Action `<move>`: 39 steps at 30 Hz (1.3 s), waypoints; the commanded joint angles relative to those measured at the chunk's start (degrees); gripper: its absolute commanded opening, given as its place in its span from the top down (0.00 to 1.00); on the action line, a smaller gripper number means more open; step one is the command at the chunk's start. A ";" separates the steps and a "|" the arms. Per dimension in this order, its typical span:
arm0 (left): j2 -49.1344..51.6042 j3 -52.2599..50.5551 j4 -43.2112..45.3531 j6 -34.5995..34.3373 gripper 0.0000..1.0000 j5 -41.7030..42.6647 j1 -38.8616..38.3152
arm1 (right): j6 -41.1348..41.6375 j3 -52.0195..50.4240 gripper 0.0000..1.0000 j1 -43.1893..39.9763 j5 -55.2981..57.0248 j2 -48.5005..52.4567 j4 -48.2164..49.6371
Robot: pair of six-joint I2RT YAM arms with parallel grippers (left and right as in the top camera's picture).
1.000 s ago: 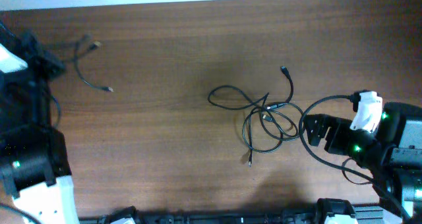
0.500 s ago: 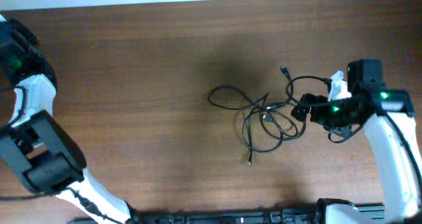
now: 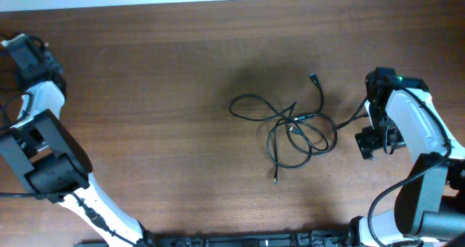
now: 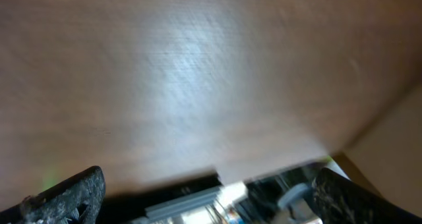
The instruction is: Untangle cables
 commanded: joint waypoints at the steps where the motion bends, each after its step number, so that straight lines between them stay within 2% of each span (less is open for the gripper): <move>1: -0.37 0.68 -1.01 0.87 0.99 1.90 -0.07 | -0.17 -0.02 0.02 -0.07 -4.87 0.09 3.28; 2: -0.37 0.68 -0.55 0.87 0.87 1.88 -0.02 | -0.17 -0.02 0.02 -0.04 -4.87 0.09 4.70; 3: -0.37 0.68 -0.31 0.87 0.64 1.86 -0.02 | -0.17 -0.02 0.02 -0.04 -4.87 0.09 7.06; 4: -0.37 0.68 -0.17 0.87 0.38 1.86 -0.02 | -0.17 -0.02 0.02 -0.04 -4.87 0.09 8.94; 5: -0.37 0.68 -0.44 0.90 0.01 1.73 -0.02 | -0.17 -0.02 0.02 -0.04 -4.87 0.02 11.41; 8: -1.99 0.74 -1.66 0.87 0.01 1.73 -0.02 | -0.17 -0.02 0.02 -0.04 -4.87 -0.57 13.66; 11: -11.34 0.74 -2.84 -0.02 0.01 1.99 -0.09 | -0.17 -0.02 0.02 -0.04 -4.87 -2.73 14.10; 14: -20.39 0.74 -10.56 -2.14 0.01 2.82 -0.09 | -0.17 -0.02 0.02 -0.04 -4.87 -4.44 14.10; 16: -25.55 0.74 -21.97 -2.23 0.01 2.82 -0.07 | -0.17 -0.02 0.02 -0.04 -4.87 -6.78 14.08; 20: -27.93 0.74 -36.15 -16.46 0.01 3.89 -0.02 | -0.17 -0.02 0.02 -0.04 -4.87 -16.20 14.08; 21: -28.15 0.74 -38.10 -18.10 0.01 6.71 -0.02 | -0.17 -0.02 0.02 -0.04 -4.87 -19.23 14.08; 25: -28.24 0.74 -43.30 -18.69 0.01 26.67 -0.02 | -0.20 -0.02 0.02 -0.04 -4.87 -36.52 14.08; 29: -28.24 0.74 -49.42 -18.64 0.01 43.52 -0.24 | -0.17 -0.02 0.02 -0.04 -4.90 -45.55 14.10; 31: -28.26 0.74 -56.39 -17.22 0.01 47.43 -0.24 | -0.17 -0.02 0.02 -0.04 -9.16 -46.73 14.47; 34: -28.24 0.74 -62.84 -13.86 0.01 47.78 -1.27 | -0.13 -0.02 0.02 -0.04 -15.08 -45.68 14.91; 37: -28.24 0.72 -68.74 -13.55 0.01 49.55 -7.58 | 9.88 -0.02 0.02 -0.04 -38.23 -44.52 12.87; 39: -28.26 0.72 -69.22 -12.11 0.01 49.53 -14.73 | 12.87 -0.02 0.02 -0.04 -50.49 -44.52 9.05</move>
